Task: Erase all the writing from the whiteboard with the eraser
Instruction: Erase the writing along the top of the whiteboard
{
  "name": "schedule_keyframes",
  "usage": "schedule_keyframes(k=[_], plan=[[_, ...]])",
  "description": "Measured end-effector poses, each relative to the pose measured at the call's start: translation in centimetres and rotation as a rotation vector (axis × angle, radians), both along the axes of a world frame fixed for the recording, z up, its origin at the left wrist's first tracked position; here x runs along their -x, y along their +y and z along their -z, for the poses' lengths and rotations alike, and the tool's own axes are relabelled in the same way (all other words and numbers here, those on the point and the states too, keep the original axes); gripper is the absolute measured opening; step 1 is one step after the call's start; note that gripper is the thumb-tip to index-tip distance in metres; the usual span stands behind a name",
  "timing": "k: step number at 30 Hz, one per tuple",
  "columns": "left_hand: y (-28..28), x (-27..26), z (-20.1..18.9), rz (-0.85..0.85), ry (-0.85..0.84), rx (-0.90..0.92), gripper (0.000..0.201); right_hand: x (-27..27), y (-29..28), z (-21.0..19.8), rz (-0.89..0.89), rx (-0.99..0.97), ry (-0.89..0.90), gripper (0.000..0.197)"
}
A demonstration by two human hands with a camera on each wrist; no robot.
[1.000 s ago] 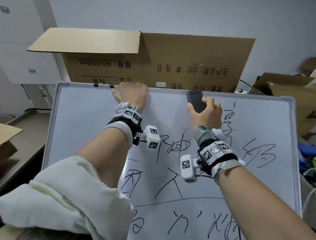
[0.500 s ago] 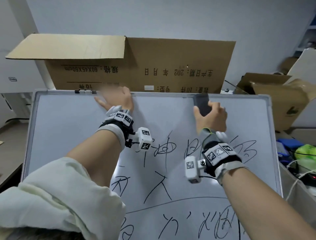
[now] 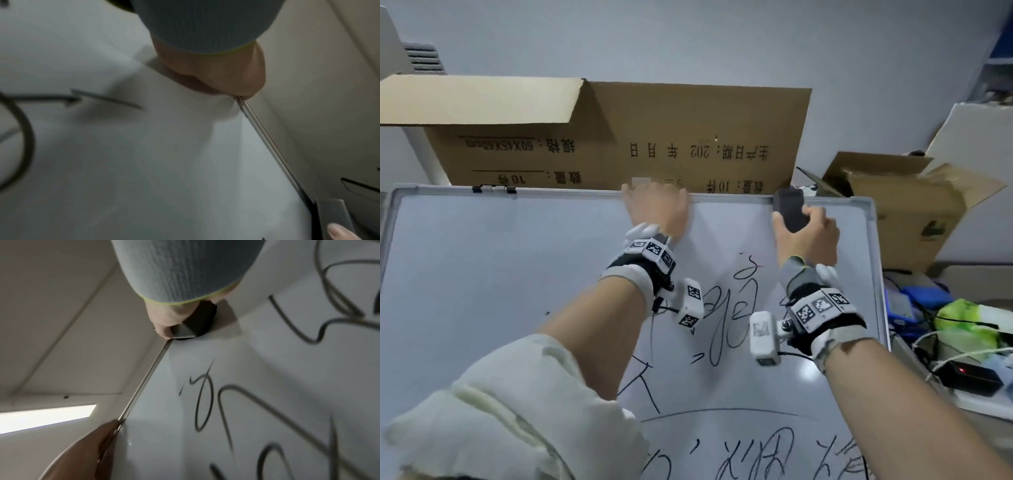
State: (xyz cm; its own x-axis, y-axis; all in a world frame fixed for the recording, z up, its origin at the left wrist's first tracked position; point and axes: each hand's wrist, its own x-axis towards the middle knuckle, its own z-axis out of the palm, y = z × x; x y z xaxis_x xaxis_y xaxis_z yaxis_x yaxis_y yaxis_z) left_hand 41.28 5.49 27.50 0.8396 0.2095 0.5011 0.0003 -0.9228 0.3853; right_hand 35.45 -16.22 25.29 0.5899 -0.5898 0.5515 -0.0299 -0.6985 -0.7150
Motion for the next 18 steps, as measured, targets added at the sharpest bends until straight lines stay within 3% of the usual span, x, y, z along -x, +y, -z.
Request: schedule_keyframes(k=[2, 7, 10, 14, 18], plan=[[0.1, -0.3, 0.1, 0.01, 0.009, -0.02, 0.052, -0.3, -0.7, 0.3, -0.016, 0.001, -0.006, 0.047], [0.5, -0.3, -0.1, 0.021, 0.025, -0.003, 0.049, 0.2, 5.3, 2.0, -0.314, 0.253, -0.04, 0.044], [1.4, -0.3, 0.0, 0.036, 0.011, 0.002, 0.045, 0.5, 3.7, 1.9, -0.286, 0.193, -0.031, 0.046], [2.2, 0.3, 0.6, 0.071, -0.01, -0.017, 0.044, 1.2, 0.1, 2.6, -0.097, 0.032, -0.035, 0.047], [2.3, 0.8, -0.1, 0.112, 0.065, -0.052, 0.046, 3.0, 4.8, 4.6, -0.143, 0.058, -0.068, 0.047]])
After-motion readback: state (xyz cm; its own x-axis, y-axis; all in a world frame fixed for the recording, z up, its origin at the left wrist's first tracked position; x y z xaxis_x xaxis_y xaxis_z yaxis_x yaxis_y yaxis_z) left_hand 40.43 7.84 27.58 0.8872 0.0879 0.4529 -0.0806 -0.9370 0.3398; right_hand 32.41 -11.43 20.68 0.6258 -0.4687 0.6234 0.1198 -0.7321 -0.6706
